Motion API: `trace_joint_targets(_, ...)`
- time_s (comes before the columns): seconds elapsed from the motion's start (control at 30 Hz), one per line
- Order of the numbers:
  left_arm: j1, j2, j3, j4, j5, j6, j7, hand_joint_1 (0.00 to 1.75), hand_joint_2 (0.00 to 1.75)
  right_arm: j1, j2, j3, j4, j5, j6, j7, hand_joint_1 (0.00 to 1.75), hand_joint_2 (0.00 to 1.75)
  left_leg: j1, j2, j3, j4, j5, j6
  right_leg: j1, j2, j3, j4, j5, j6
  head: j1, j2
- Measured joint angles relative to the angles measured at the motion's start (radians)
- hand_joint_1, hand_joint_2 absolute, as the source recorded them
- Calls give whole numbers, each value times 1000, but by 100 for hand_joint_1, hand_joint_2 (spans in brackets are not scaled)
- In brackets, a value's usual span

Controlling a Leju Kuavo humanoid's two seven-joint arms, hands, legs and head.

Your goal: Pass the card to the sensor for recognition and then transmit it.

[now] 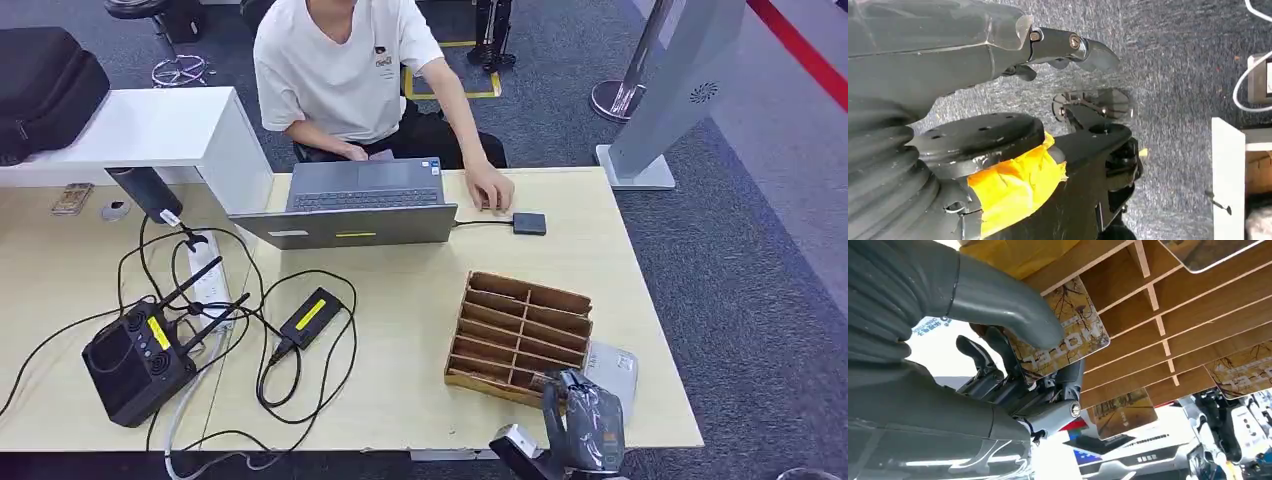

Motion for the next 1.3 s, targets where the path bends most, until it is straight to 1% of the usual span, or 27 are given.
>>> trace_joint_targets(0.23, 0, 0, 0, 0, -14, 9, 2, 0, 175, 1, 0, 0, -8, -4, 0, -11, 157, 175, 0, 0, 0, 0, 0, 0, 0, 0, 0, 0, 0, 0, 0, 0)
trace_joint_targets(0.37, 0, 0, 0, 0, -17, 8, 9, 0, 175, 0, 0, 0, -35, -11, 0, -11, 157, 175, 0, 0, 0, 0, 0, 0, 0, 0, 0, 0, 0, 0, 0, 0)
trace_joint_targets(0.7, 0, 1, 0, 0, -23, -13, 10, 0, 175, -15, -1, 28, -116, -12, 0, 26, 157, 175, 0, 0, 0, 0, 0, 0, 0, 0, 0, 0, 0, 0, 0, 0)
trace_joint_targets(0.8, 0, 2, 0, 0, -27, -16, 10, 0, 175, -28, -12, 54, -152, -23, 0, 66, 157, 175, 0, 0, 0, 0, 0, 0, 0, 0, 0, 0, 0, 0, 0, 0)
trace_joint_targets(1.0, 0, 4, 0, 0, -39, -27, 10, 0, 175, -86, -64, 121, -240, -40, 0, 139, 157, 175, 0, 0, 0, 0, 0, 0, 0, 0, 0, 0, 1, -1, 0, 0)
trace_joint_targets(1.13, -1, 7, 0, 0, -50, -33, 10, 0, 175, -170, -122, 179, -284, -47, 0, 201, 157, 175, 0, 1, 0, 0, 0, 0, 0, 1, 0, 0, 1, 0, 0, 0)
trace_joint_targets(1.17, -1, 8, 0, 0, -53, -34, 10, 0, 175, -192, -130, 187, -290, -50, 0, 214, 157, 175, 0, 1, 0, 0, 0, 0, 0, 1, 0, 0, 1, -1, 0, 0)
trace_joint_targets(1.2, -1, 9, 0, 0, -55, -36, 9, 0, 175, -219, -147, 206, -299, -58, 0, 238, 157, 175, 0, 1, 0, 0, 1, 0, 0, 1, 0, 1, 1, -1, 0, 0)
trace_joint_targets(1.3, -1, 10, 0, 0, -68, -43, 9, 0, 175, -300, -184, 246, -306, -81, 3, 278, 157, 175, 0, 1, 0, 0, 1, 0, 0, 1, 0, 1, 2, -1, 0, 0)
